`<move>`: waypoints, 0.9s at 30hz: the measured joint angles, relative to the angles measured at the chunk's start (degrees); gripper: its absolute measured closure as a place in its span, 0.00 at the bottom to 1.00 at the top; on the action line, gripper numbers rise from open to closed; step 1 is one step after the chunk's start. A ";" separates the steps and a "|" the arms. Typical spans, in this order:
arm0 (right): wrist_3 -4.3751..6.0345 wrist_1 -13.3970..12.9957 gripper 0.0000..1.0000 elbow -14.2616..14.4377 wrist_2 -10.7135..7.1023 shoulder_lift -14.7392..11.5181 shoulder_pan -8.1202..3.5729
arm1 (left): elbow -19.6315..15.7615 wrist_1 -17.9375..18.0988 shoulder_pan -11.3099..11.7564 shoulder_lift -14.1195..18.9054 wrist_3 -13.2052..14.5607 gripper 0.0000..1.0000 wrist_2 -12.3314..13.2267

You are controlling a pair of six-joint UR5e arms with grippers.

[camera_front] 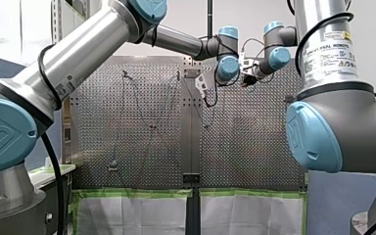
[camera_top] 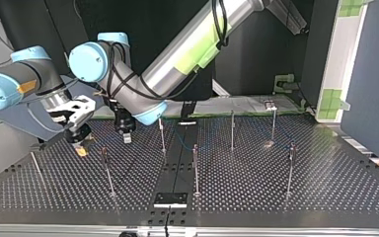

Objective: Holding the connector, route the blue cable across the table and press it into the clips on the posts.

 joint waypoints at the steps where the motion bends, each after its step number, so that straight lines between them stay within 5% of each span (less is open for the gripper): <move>1: 0.00 0.05 1.00 -0.05 -0.30 -0.27 -0.01 | 0.00 -0.04 -0.05 0.02 0.00 1.00 -0.03; 16: 0.25 1.40 1.00 -3.00 -2.00 -1.43 -0.32 | -0.07 5.40 1.03 -0.01 3.06 1.00 2.54; 27: 0.27 1.03 1.00 -3.23 -2.71 -0.86 -0.84 | -1.14 11.41 4.80 -0.14 3.95 1.00 7.92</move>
